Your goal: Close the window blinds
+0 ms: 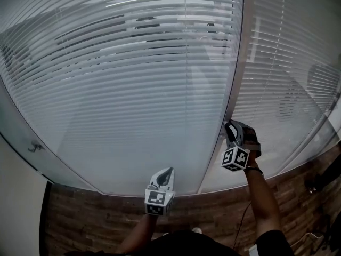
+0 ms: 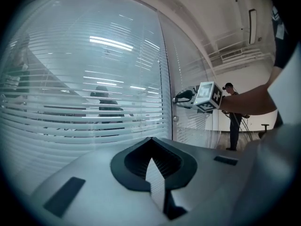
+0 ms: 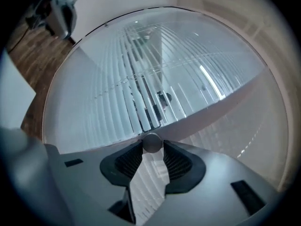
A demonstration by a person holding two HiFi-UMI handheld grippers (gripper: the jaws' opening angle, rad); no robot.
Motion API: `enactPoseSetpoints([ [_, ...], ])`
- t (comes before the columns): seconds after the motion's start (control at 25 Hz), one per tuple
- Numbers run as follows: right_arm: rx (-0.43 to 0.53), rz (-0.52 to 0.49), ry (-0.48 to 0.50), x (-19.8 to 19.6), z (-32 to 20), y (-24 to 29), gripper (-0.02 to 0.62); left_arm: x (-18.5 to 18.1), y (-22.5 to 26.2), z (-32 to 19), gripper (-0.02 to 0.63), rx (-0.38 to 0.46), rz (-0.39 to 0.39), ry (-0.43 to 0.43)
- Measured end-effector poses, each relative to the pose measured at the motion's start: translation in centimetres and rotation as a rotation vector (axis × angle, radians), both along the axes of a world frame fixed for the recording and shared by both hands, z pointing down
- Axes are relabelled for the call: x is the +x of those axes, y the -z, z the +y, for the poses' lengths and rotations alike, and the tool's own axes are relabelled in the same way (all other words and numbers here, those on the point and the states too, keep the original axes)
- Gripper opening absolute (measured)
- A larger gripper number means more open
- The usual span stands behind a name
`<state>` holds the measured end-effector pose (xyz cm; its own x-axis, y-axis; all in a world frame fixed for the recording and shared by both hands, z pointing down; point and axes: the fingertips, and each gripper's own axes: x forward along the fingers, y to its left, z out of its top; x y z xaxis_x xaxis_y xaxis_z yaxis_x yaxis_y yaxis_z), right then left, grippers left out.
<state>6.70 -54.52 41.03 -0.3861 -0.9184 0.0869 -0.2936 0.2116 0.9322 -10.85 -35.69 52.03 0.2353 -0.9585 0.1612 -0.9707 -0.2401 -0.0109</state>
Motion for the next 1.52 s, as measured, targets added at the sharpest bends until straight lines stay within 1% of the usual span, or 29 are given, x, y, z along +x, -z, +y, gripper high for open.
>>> enactPoseSetpoints([
  [0.16, -0.153, -0.336, 0.026, 0.4, 0.3, 0.3, 0.134, -0.4, -0.1, 0.0, 0.000, 0.000, -0.020, 0.005],
  [0.24, -0.275, -0.563, 0.046, 0.6, 0.4, 0.2, 0.135, -0.2, 0.0, 0.1, 0.000, -0.005, -0.004, 0.000],
  [0.32, -0.401, -0.784, 0.056, 0.7, 0.2, 0.1, 0.135, -0.1, -0.1, 0.1, 0.000, 0.003, -0.006, -0.010],
  [0.4, -0.496, -0.950, 0.059, 0.9, -0.4, -0.4, 0.135, 0.3, 0.1, 0.0, 0.000, 0.013, -0.019, -0.023],
  [0.52, -0.581, -1.131, 0.065, 1.1, -0.8, -0.6, 0.135, 0.6, 0.2, 0.1, 0.000, 0.011, -0.023, -0.028],
  [0.6, -0.595, -1.197, 0.059, 1.3, -1.0, -0.4, 0.135, 0.6, 0.1, 0.2, 0.000, 0.008, -0.012, -0.029],
  [0.64, -0.591, -1.208, 0.056, 1.3, -1.1, -0.3, 0.133, 0.6, 0.0, 0.2, 0.000, 0.004, -0.009, -0.031],
  [0.88, -0.565, -1.181, 0.027, 1.4, -1.2, -0.2, 0.129, 0.3, 0.4, 0.3, 0.000, 0.012, -0.016, -0.029],
  [0.96, -0.544, -1.135, 0.023, 1.4, -1.2, -0.2, 0.127, 0.4, 0.4, 0.3, 0.000, 0.013, -0.012, -0.031],
  [1.04, -0.512, -1.063, 0.018, 1.4, -1.1, -0.2, 0.126, 0.2, 0.4, 0.3, 0.000, 0.019, -0.019, -0.025],
  [1.12, -0.462, -0.954, 0.011, 1.2, -1.0, -0.1, 0.126, 0.1, 0.3, 0.4, 0.000, 0.017, -0.013, -0.027],
  [1.24, -0.363, -0.737, -0.002, 1.0, -0.7, 0.2, 0.126, 0.0, 0.3, 0.6, 0.000, -0.004, -0.003, -0.023],
  [1.32, -0.319, -0.610, 0.006, 0.7, -0.5, 0.2, 0.126, -0.1, 0.4, 0.7, 0.000, 0.009, 0.000, -0.021],
  [1.44, -0.262, -0.434, -0.008, 0.2, 0.2, 0.9, 0.126, -0.4, 0.4, 0.5, 0.000, 0.021, -0.017, -0.015],
  [1.52, -0.199, -0.298, -0.019, 0.1, 0.2, 0.7, 0.126, -0.5, 0.1, 0.5, 0.000, 0.019, -0.022, -0.016],
])
